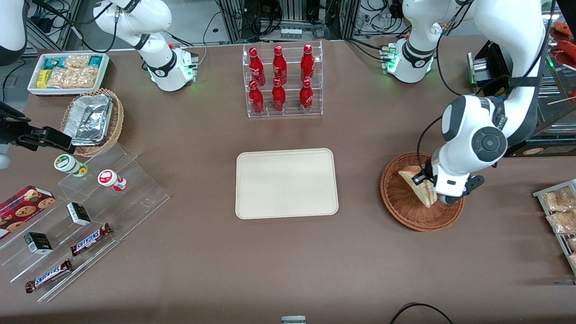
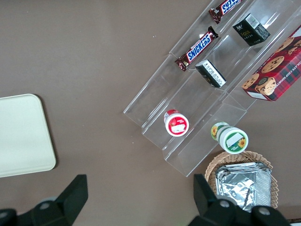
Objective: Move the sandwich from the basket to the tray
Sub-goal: 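Lift the sandwich and carry it over the cream tray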
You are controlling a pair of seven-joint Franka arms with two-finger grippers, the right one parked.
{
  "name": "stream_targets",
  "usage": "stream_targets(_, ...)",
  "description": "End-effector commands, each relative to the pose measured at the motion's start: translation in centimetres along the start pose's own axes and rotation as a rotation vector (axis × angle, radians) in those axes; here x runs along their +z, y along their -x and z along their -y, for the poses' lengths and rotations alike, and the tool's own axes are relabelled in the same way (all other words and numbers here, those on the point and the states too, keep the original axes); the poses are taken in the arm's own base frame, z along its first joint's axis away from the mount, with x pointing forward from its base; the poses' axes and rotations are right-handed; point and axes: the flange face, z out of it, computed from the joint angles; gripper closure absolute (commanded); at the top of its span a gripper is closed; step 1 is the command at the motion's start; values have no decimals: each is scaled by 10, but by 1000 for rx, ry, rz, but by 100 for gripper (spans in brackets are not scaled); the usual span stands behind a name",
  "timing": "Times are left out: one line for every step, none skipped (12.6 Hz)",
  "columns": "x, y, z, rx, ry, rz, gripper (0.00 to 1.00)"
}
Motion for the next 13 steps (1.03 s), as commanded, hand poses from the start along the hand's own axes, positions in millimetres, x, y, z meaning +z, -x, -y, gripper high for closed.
stream_targets(-7,29,-34,83,-21,-12,100)
stream_targets(-6,43,-52,126,-23,-16,100)
stream_targets(-3,56,-68,183,-24,-16,100)
stream_targets(4,75,-92,239,-31,-14,100)
stream_targets(10,90,-113,279,-34,-14,100)
stream_targets(15,103,-132,310,-36,-15,100)
stream_targets(17,117,-150,335,-35,-17,100)
stream_targets(18,132,-171,360,-24,-21,100)
stream_targets(21,142,-191,360,-17,-26,100)
stream_targets(24,152,-207,357,-14,-31,100)
stream_targets(28,165,-225,362,-11,-36,100)
stream_targets(34,181,-243,364,-7,-40,100)
stream_targets(41,196,-261,352,-5,-43,100)
